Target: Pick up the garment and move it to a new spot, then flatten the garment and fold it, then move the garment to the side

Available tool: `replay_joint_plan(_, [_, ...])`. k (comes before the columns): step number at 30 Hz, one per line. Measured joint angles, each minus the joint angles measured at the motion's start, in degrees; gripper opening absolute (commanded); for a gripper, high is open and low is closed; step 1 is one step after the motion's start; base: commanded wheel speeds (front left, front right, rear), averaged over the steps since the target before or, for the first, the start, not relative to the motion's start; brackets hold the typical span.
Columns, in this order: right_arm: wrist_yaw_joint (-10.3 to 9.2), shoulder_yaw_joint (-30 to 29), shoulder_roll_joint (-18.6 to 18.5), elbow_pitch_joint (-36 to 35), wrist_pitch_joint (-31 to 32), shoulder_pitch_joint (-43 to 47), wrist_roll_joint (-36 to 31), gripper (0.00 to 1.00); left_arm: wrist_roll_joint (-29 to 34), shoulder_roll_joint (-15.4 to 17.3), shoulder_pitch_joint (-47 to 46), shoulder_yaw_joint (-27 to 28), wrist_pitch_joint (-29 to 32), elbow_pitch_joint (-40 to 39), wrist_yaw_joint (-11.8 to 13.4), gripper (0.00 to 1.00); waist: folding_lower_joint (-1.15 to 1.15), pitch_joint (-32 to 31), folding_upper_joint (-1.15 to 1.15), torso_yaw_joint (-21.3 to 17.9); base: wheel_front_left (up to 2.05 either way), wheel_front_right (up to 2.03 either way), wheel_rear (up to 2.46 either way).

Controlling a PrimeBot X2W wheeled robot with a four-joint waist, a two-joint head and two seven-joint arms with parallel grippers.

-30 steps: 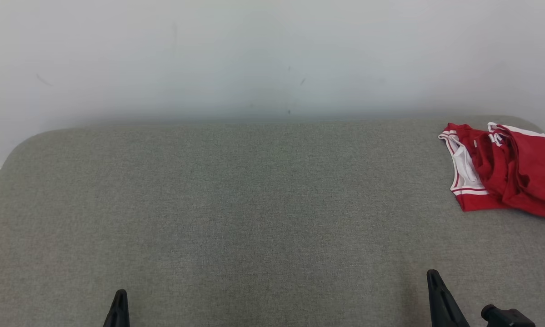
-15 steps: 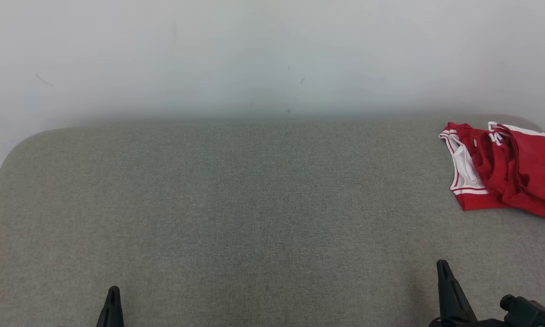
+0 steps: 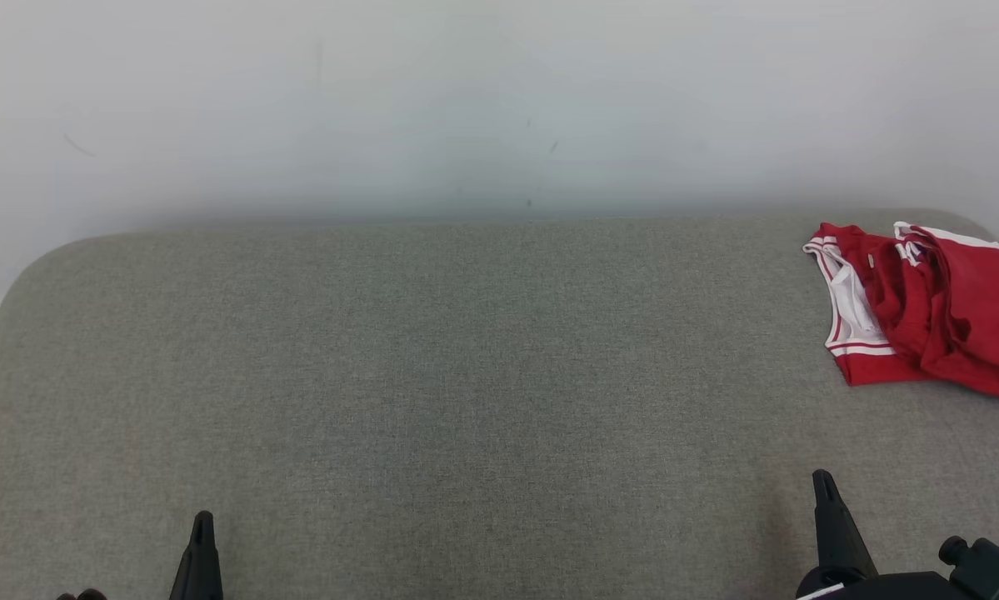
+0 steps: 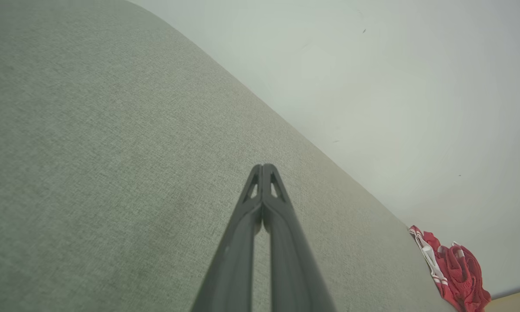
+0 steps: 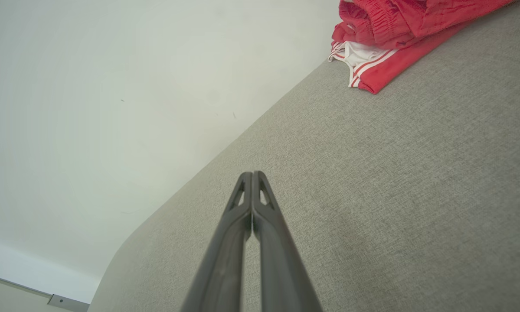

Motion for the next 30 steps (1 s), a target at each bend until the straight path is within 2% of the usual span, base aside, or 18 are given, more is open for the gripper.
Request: replay_joint_plan(30, [0.0, -2.1, -0.3, 0.6, 5.1, -3.2, 21.3, 0.0, -21.1, -0.3, -2.8, 1.1, 5.6, 0.7, 0.0, 0.0, 0.0, 0.3, 0.0, -0.1, 0.0, 0.0, 0.0])
